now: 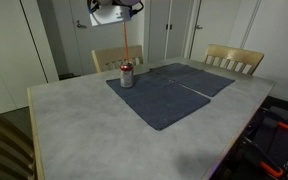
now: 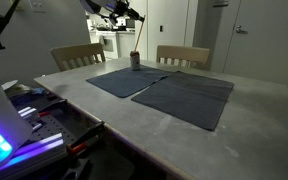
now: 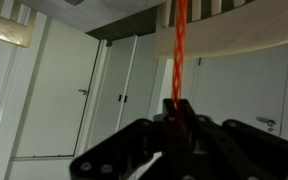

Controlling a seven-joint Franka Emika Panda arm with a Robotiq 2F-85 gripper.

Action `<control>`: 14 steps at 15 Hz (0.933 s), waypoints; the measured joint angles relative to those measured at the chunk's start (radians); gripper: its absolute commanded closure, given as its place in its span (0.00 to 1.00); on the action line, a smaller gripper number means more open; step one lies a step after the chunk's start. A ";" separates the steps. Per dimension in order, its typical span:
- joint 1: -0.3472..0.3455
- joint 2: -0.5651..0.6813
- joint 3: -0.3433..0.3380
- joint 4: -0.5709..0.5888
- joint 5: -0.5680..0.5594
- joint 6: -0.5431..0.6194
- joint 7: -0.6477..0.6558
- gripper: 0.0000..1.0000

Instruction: Put the straw in the can

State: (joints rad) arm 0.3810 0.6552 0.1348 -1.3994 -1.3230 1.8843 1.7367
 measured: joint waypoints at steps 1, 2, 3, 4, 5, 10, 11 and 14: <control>0.001 0.004 0.000 0.000 0.000 0.000 0.000 0.98; 0.001 0.007 0.000 0.000 0.000 0.000 -0.001 0.98; 0.001 0.010 0.000 0.000 0.000 0.000 -0.001 0.98; 0.001 0.011 0.000 0.000 0.000 -0.001 -0.001 0.98; 0.000 0.012 0.000 0.000 0.001 -0.001 -0.001 0.98; -0.001 0.012 -0.001 0.000 0.002 -0.002 -0.003 0.98; -0.002 0.012 -0.001 0.000 0.004 -0.002 -0.004 0.98; -0.007 0.015 -0.003 0.000 0.012 -0.003 -0.008 0.98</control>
State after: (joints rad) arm 0.3740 0.6706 0.1319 -1.3990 -1.3109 1.8815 1.7290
